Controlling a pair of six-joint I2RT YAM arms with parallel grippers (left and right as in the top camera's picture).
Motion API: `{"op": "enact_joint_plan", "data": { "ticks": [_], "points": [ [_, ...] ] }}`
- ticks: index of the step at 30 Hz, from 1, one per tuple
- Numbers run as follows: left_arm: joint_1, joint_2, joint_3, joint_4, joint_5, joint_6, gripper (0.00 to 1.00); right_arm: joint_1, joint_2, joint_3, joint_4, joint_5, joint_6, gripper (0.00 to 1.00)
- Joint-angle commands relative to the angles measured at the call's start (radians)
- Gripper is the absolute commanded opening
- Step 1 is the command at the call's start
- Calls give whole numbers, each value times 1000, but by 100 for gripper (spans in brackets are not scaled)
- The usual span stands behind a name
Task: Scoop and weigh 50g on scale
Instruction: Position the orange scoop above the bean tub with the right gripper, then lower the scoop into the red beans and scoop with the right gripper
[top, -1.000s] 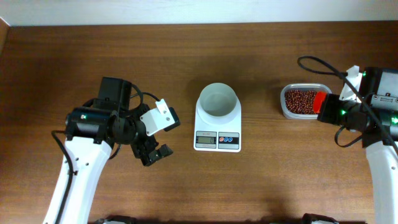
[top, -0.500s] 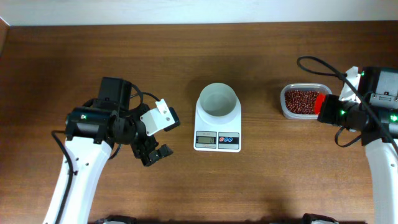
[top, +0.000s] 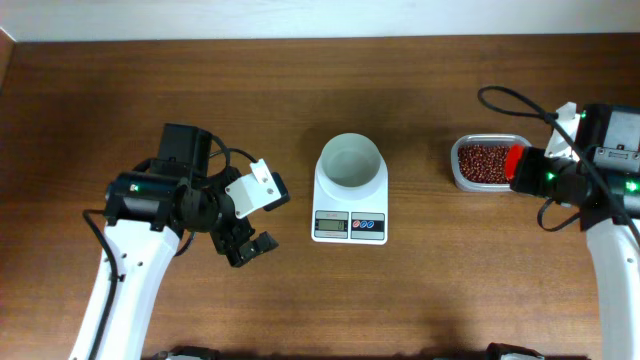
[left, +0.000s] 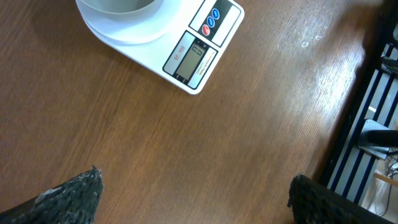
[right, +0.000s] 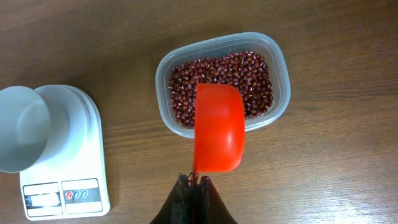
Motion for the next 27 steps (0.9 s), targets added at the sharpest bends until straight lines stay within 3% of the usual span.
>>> {"op": "enact_joint_plan", "data": {
  "ticks": [1,13,17,27],
  "points": [
    [4,3,17,1,18,19,99,3,35,5,8,-13,0,4],
    [4,3,17,1,18,19,99,3,84,5,42,145,-51,4],
    [4,3,17,1,18,19,99,3,184,5,80,144,-136,4],
    [4,3,17,1,18,19,99,3,422,5,182,129,-154,4]
  ]
}}
